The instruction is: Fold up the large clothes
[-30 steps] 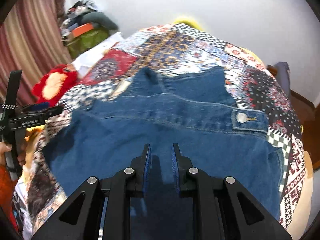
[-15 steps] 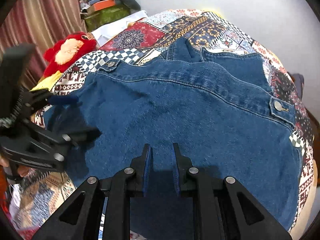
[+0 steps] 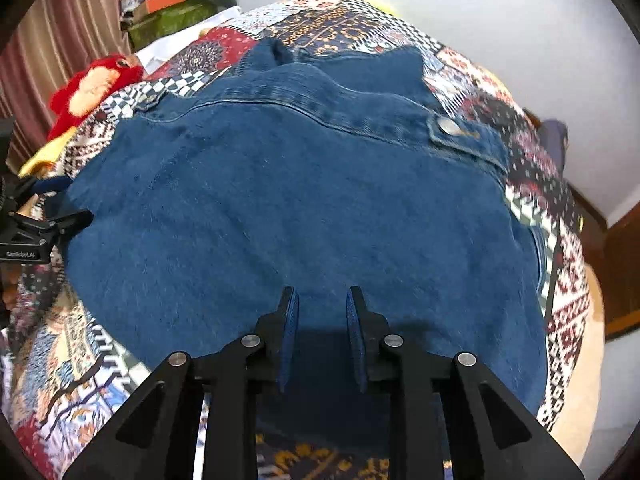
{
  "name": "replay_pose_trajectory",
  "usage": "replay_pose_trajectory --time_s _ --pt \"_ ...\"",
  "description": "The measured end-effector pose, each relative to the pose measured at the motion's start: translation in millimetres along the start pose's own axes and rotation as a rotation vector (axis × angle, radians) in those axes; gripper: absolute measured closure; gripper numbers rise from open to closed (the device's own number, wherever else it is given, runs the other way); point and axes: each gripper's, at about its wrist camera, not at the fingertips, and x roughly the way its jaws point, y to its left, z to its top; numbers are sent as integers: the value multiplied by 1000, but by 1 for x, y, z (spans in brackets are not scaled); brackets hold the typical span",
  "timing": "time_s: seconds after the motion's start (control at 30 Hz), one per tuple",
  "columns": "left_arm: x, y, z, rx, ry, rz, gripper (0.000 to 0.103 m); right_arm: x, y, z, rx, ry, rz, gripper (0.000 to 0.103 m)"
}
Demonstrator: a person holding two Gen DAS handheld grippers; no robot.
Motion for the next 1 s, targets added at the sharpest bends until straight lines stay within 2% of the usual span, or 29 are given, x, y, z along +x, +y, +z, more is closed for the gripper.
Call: replay_pose_trajectory --time_s 0.03,0.1,0.17,0.2,0.23,0.27,0.3,0.33,0.4,0.43,0.47,0.5,0.53,0.67,0.73,0.83,0.87,1.0 --pt "-2 1 -2 -2 -3 26 2 -1 -5 -2 6 5 -29 83" --pt "-4 4 -7 23 -7 141 2 -8 -13 -10 -2 1 -54 83" --pt "-5 16 -16 12 3 155 2 -13 -24 -17 22 3 -11 83" --pt "-6 22 -20 -6 11 149 2 -15 -27 -19 31 8 -19 83" --pt "-7 29 -23 -24 18 148 2 -16 -29 -21 28 11 -71 83" --pt "-9 37 -28 -49 26 159 2 -19 -32 -24 17 10 -145 77" --pt "-11 43 -32 -66 30 164 2 -21 -37 -28 21 4 -152 69" --pt "-13 48 -35 -86 33 166 2 -23 -43 -31 42 -2 -164 53" --pt "-18 62 -45 -135 38 152 2 -27 -52 -35 70 -5 -140 49" --pt "-22 68 -50 -167 36 125 2 -30 -55 -37 84 -5 -142 43" --pt "-25 70 -53 -188 35 115 2 -32 -56 -38 89 -5 -168 29" --pt "-28 72 -55 -196 34 112 2 -33 -57 -38 92 -7 -206 22" --pt "-31 72 -56 -200 30 114 2 -35 -59 -40 95 -13 -230 18" --pt "-47 69 -62 -229 12 128 3 -44 -77 -49 170 23 -212 18" --pt "-54 69 -65 -260 5 81 3 -53 -81 -57 207 30 -197 18" --pt "-58 66 -66 -339 -9 -39 2 -69 -82 -59 264 -4 -127 18" --pt "-57 63 -66 -379 -9 -99 3 -74 -79 -58 277 -20 -99 18" --pt "-47 49 -62 -440 -1 -228 2 -86 -53 -41 274 -72 0 18"
